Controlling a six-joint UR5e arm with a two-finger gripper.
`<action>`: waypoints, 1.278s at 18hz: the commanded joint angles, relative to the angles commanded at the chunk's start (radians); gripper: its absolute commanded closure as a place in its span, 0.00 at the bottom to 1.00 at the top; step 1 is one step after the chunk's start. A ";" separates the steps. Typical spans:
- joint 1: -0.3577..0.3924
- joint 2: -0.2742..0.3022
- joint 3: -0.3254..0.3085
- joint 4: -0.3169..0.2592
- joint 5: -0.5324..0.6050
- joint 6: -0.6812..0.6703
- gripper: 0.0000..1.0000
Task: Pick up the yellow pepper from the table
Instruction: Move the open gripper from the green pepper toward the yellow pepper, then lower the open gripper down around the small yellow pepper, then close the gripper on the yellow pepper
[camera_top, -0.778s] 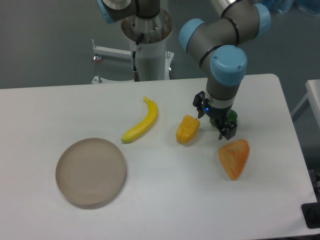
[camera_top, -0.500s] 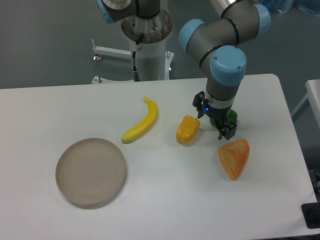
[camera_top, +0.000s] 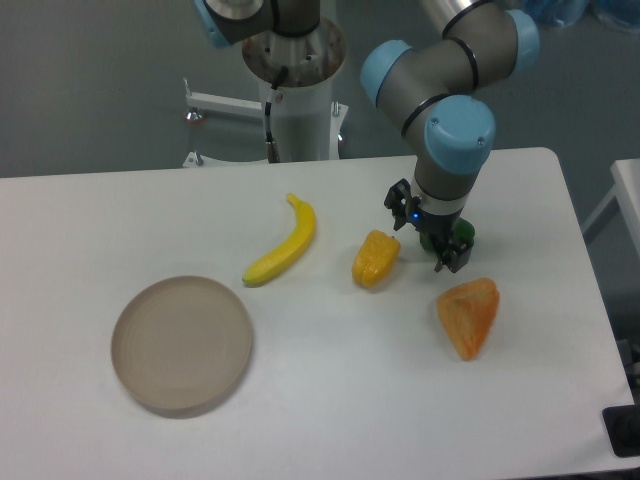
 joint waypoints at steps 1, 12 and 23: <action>-0.002 0.002 -0.018 0.006 -0.002 -0.018 0.00; -0.051 -0.005 -0.179 0.169 -0.002 -0.209 0.00; -0.075 -0.026 -0.170 0.172 -0.005 -0.330 0.00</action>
